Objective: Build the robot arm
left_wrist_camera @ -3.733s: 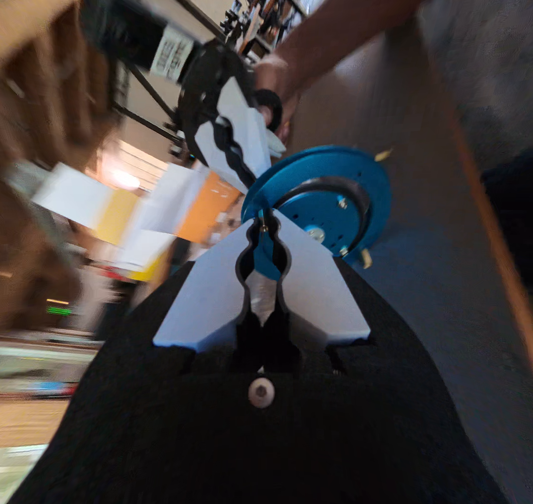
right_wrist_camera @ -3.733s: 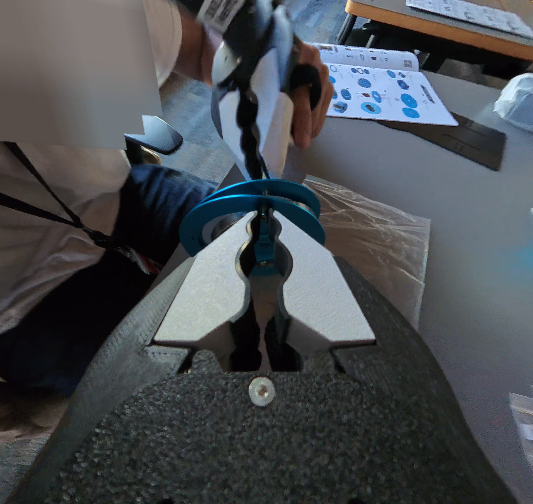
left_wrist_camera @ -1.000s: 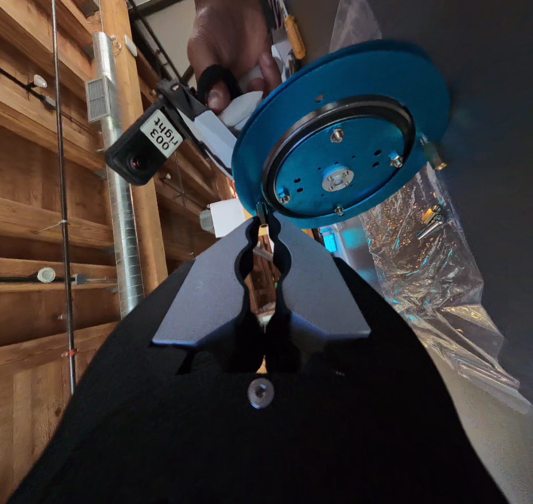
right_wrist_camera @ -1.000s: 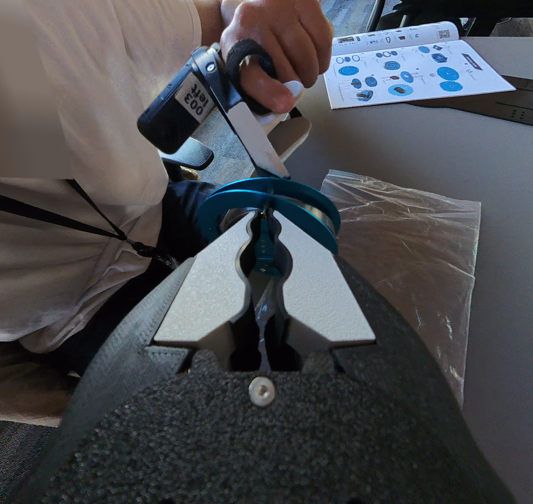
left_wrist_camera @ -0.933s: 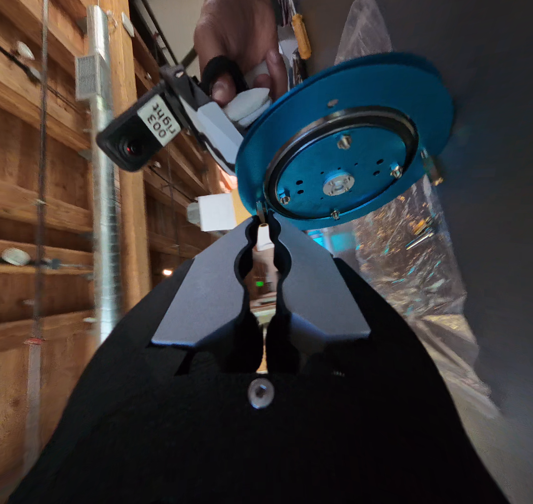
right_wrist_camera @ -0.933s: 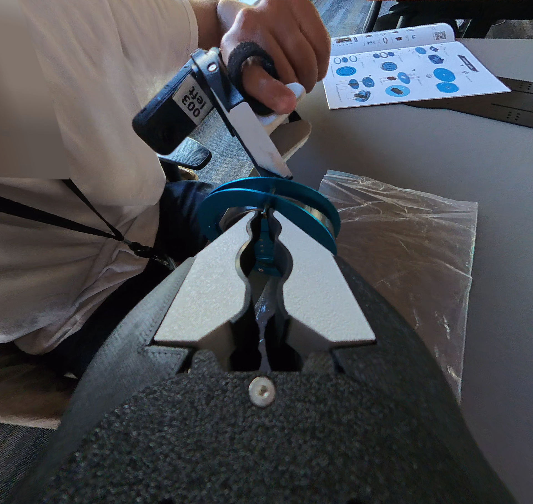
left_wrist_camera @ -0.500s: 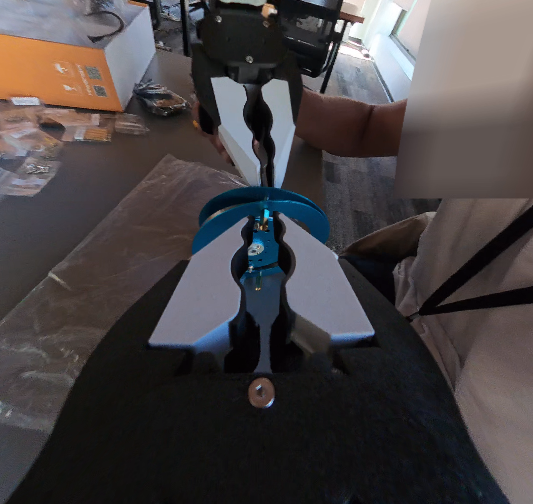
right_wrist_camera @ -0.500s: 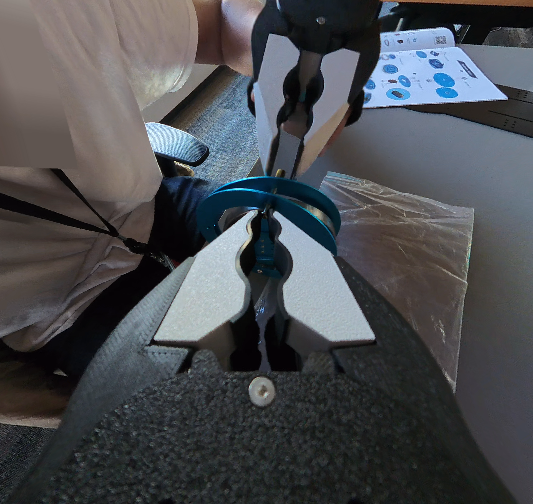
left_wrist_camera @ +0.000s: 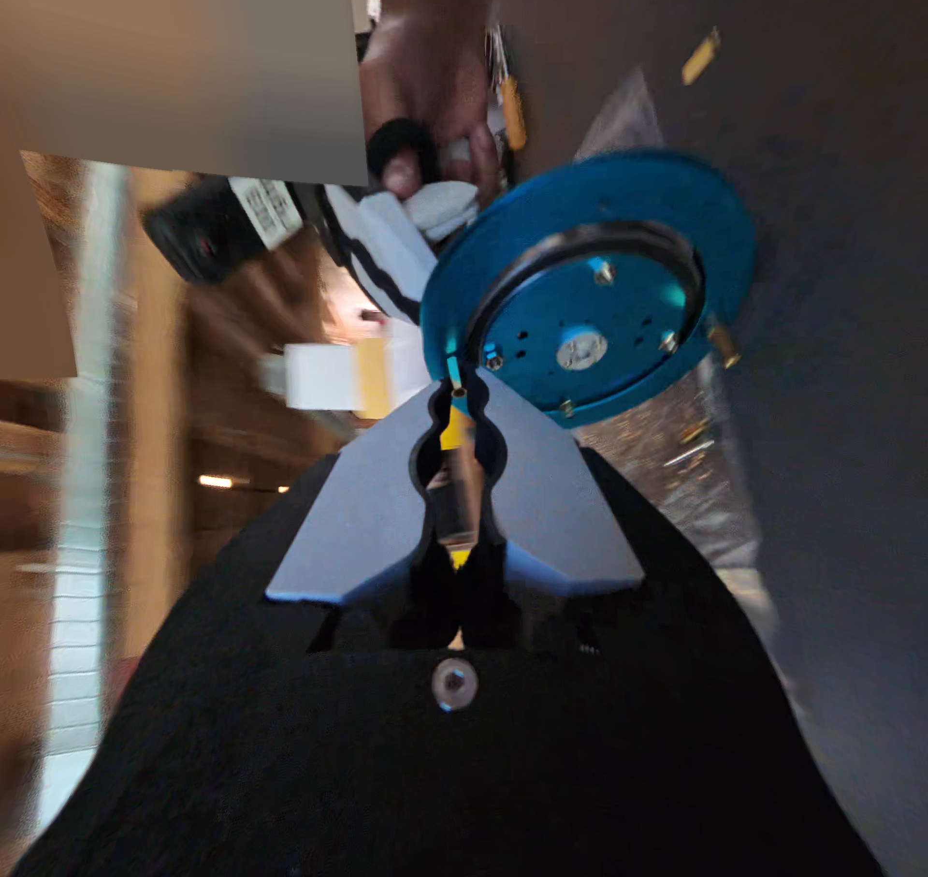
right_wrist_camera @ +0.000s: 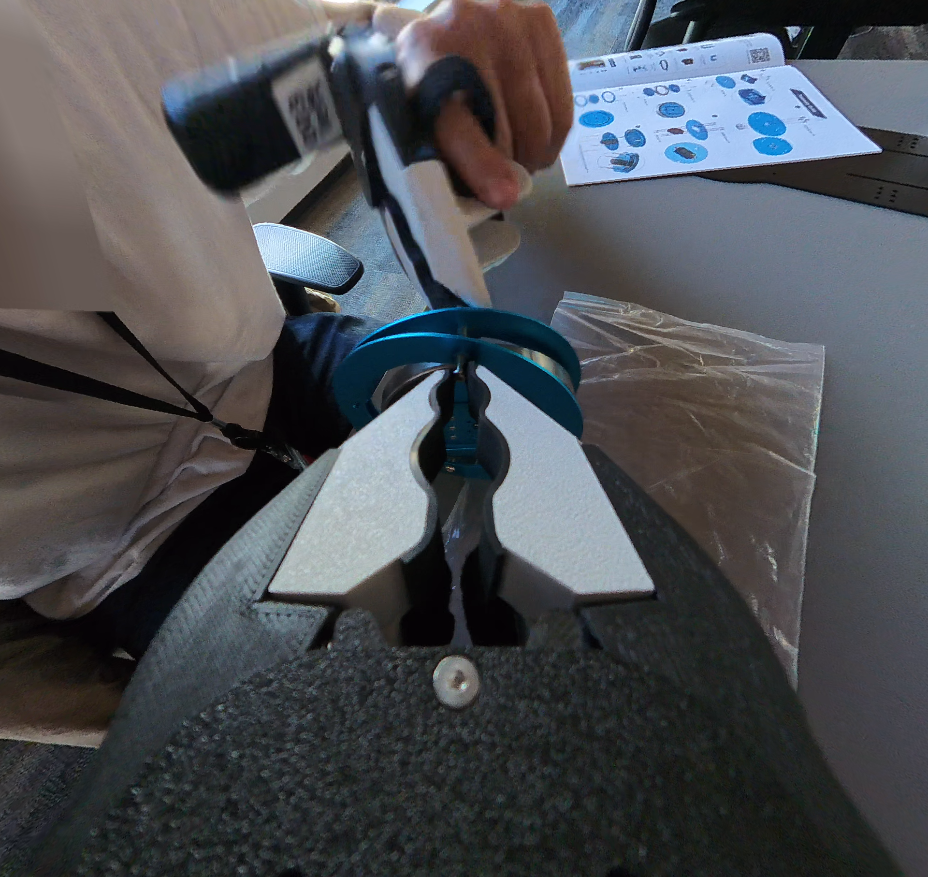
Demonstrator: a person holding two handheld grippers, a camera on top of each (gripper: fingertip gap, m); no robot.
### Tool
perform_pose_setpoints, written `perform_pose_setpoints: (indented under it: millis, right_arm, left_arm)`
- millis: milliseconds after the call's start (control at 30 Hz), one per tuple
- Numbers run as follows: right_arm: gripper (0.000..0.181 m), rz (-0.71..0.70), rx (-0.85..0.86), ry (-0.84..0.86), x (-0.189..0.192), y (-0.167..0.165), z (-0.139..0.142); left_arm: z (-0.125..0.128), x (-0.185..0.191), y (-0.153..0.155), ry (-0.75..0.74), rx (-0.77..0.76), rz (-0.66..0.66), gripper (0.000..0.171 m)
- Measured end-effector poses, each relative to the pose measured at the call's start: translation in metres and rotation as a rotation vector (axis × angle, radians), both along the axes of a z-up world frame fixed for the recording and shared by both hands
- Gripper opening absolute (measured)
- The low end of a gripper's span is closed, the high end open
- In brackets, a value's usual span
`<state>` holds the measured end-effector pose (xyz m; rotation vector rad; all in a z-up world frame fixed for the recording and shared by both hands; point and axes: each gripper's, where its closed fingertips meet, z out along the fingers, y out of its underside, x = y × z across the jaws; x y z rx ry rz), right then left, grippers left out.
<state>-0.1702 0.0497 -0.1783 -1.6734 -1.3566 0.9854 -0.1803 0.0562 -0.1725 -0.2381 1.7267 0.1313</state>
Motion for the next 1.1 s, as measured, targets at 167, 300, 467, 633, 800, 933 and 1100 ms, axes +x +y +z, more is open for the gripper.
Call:
perform_pose_setpoints:
  millis: [167,300,467,633,800,933,1100]
  right_arm:
    - [0.003,0.004,-0.016,0.011,0.001,0.000,0.001]
    - [0.004,-0.014,0.066,-0.015,0.000,0.003,-0.002]
    - [0.014,-0.071,0.261,-0.103,0.002,0.006,0.000]
    - [0.006,-0.099,0.337,-0.187,0.001,0.004,0.000]
    - [0.004,-0.117,0.407,-0.286,0.004,0.004,-0.001]
    - [0.004,-0.112,0.458,-0.300,0.003,0.003,0.000]
    - [0.004,-0.113,0.498,-0.331,0.003,0.004,-0.001]
  left_arm:
    - [0.003,0.001,0.000,-0.072,0.389,0.010,0.005]
    - [0.004,0.000,0.005,-0.067,0.345,0.030,0.005]
    - [0.003,0.002,0.004,-0.031,0.281,0.026,0.005]
    - [0.003,0.004,0.002,-0.014,0.275,0.020,0.005]
    - [0.001,0.006,0.006,-0.007,0.208,0.054,0.006]
    - [-0.004,0.004,0.005,0.014,-0.246,0.090,0.008]
    - [-0.007,-0.005,-0.011,0.149,-1.218,0.046,0.021]
